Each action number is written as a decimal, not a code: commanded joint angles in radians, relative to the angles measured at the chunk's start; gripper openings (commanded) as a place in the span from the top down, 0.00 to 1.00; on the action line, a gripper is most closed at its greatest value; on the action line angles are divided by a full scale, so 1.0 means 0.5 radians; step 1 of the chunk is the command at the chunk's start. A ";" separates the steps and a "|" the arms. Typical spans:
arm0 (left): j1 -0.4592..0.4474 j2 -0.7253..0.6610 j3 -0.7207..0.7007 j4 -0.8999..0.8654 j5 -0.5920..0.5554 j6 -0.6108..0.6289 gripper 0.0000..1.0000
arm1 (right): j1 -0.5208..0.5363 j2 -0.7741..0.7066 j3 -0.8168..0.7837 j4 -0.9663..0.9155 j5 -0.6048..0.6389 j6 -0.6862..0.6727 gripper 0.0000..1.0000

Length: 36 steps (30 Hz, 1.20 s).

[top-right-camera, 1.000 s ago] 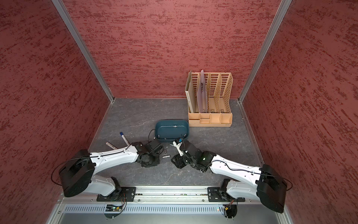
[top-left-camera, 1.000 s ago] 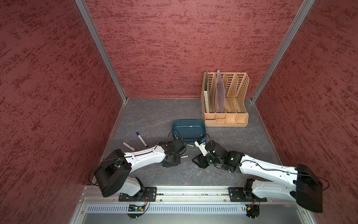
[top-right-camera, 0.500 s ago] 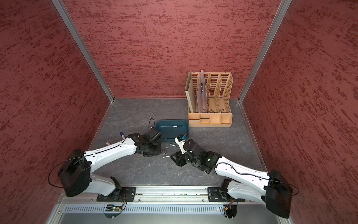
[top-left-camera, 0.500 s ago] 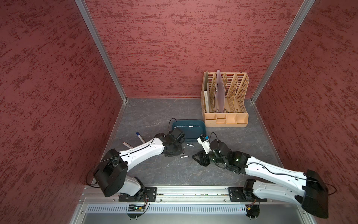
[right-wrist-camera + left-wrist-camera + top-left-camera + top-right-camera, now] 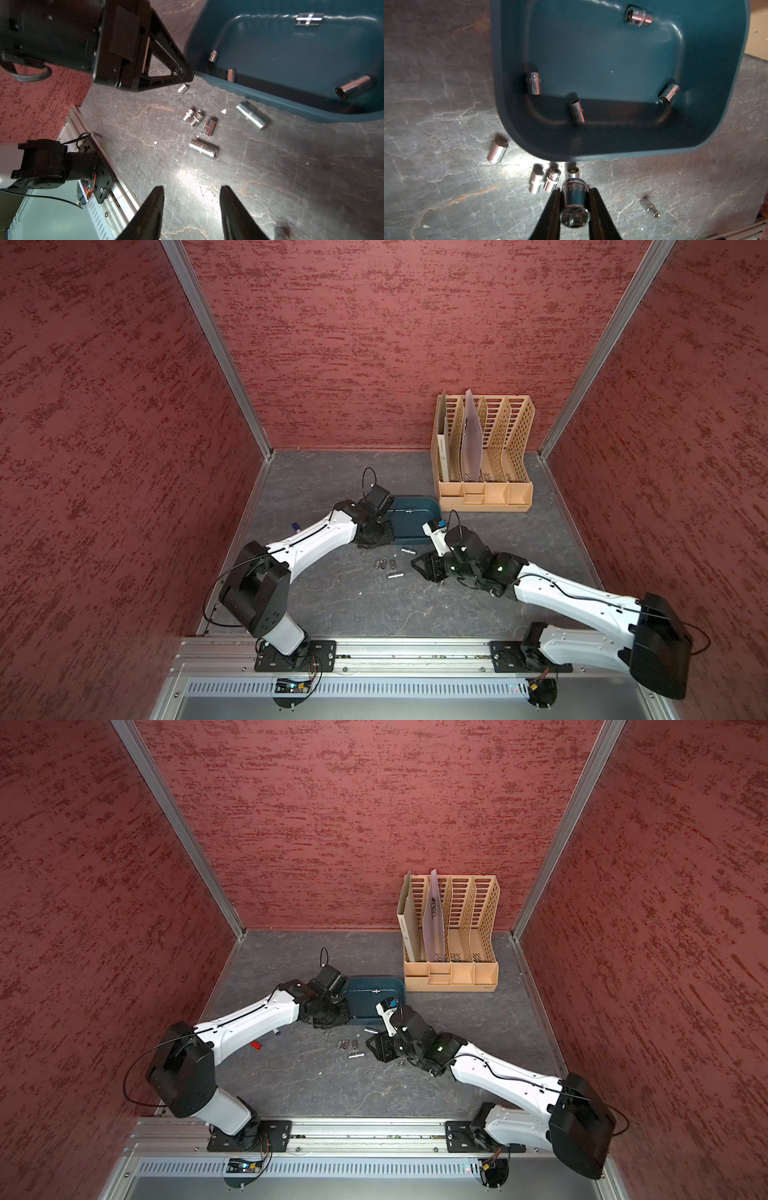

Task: Put the socket on the desktop into the storage box
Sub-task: Place the socket head in the storage box.

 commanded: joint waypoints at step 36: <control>0.273 1.021 0.885 -0.100 0.125 0.304 0.81 | -0.090 0.302 0.248 0.033 0.008 0.130 0.51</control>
